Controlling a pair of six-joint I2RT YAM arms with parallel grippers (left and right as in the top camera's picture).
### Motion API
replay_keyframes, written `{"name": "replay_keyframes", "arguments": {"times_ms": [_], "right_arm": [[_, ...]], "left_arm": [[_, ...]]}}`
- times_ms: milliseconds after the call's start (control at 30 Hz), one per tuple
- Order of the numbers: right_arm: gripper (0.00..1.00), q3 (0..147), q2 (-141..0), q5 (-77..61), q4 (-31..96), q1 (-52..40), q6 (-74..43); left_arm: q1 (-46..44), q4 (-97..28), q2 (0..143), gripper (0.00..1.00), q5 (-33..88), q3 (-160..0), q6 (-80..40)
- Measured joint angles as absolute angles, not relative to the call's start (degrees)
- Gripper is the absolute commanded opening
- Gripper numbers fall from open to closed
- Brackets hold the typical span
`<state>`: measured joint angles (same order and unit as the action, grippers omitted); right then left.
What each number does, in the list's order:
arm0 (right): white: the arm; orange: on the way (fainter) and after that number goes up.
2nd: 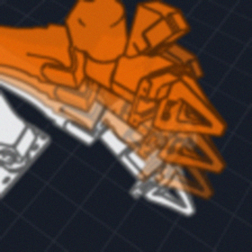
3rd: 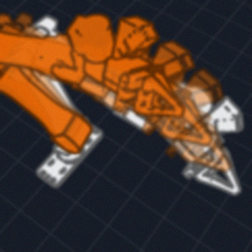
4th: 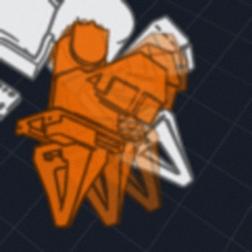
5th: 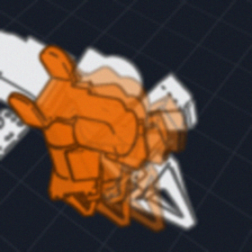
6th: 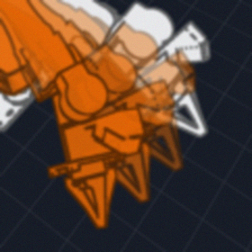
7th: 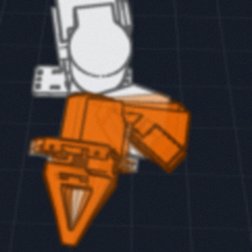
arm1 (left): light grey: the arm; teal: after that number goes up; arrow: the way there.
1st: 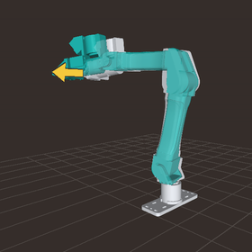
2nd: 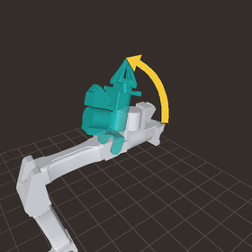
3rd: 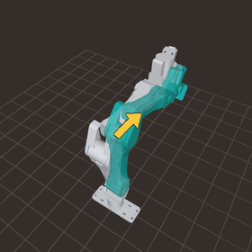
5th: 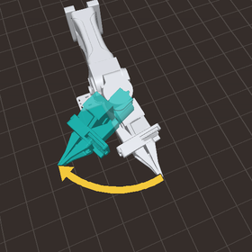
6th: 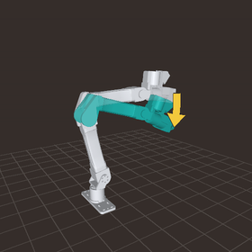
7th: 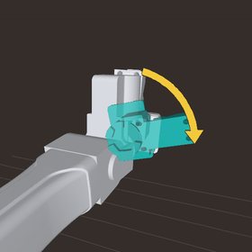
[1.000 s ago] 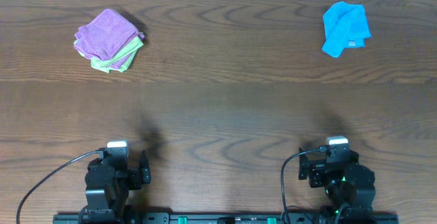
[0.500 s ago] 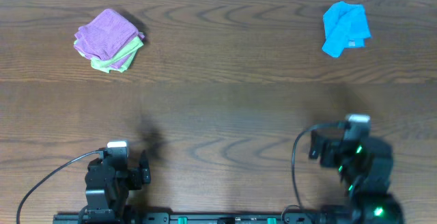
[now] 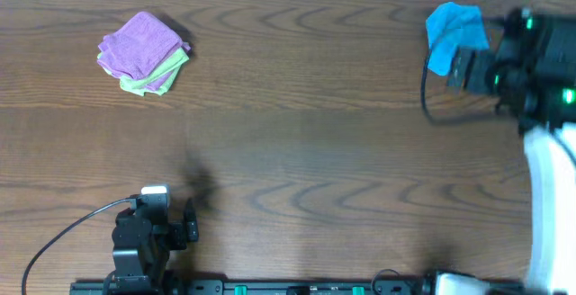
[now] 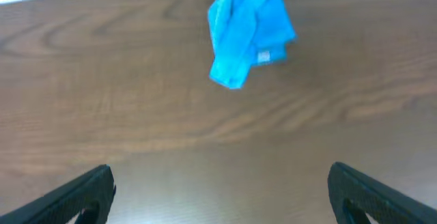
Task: Fold the cloth
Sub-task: 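Reach the right gripper to the crumpled blue cloth and grasp it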
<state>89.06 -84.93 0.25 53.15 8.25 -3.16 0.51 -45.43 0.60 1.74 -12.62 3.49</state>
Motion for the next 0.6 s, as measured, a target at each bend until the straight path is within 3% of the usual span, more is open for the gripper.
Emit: {"name": "replay_keyframes", "arguments": {"times_ms": [233, 600], "right_arm": [[0.99, 101.1, -99.9, -0.1, 52.4, 11.1, -2.6], [0.99, 102.5, -112.0, -6.1, 40.8, 14.1, -0.9]], "left_arm": [[0.5, -45.4, 0.6, 0.95, 1.7, -12.6, 3.5], [0.5, -45.4, 0.6, 0.95, 1.7, -12.6, 3.5]]}}
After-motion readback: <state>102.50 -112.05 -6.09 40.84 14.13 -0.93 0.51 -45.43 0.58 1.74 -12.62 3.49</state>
